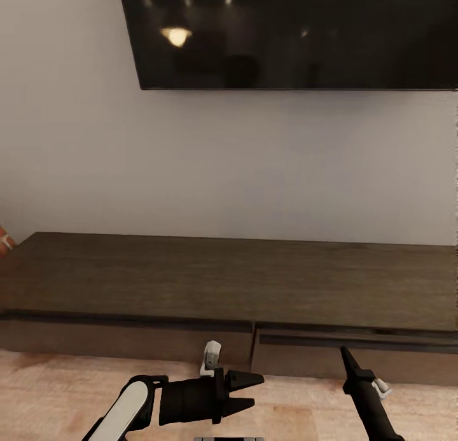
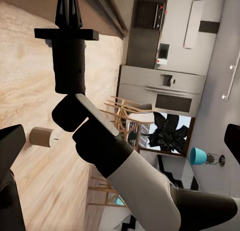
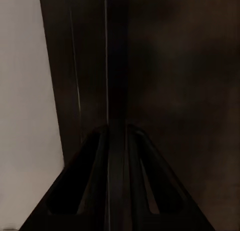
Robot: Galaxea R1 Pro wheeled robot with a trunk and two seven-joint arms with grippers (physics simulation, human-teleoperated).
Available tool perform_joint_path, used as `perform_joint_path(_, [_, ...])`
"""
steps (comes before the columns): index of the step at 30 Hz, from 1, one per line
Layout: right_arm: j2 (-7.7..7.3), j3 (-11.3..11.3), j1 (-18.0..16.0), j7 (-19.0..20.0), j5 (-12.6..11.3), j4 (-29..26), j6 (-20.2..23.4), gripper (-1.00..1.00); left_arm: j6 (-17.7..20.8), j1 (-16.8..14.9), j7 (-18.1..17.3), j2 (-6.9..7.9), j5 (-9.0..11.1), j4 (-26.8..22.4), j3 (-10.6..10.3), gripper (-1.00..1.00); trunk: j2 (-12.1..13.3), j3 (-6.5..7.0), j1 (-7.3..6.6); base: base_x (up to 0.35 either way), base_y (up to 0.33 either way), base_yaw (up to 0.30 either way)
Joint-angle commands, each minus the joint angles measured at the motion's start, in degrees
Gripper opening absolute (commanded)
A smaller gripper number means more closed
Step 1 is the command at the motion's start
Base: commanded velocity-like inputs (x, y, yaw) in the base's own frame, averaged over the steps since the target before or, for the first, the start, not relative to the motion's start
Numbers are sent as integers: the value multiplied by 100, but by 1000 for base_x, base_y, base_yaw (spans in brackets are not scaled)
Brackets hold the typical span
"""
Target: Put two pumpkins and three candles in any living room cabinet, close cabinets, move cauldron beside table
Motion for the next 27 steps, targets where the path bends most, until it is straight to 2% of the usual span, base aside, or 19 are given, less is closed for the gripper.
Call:
perform_joint_path(1, [-2,-26,-7,128,-130,-10,94,-100,4,-3,-28,4,-22,-1,-4,100,-2,-3,-4,-215,0,0])
perform_joint_path(15, [-9,-28,-7,128,-129,-10,94,-100,6,-3,-28,4,-22,-1,-4,100,-2,-3,-4,-211,0,0])
perform_joint_path(27, [-11,-16,-7,155,-134,-18,87,-100,2,-3,-28,4,-22,-1,-4,100,-2,-3,-4,-97,0,0])
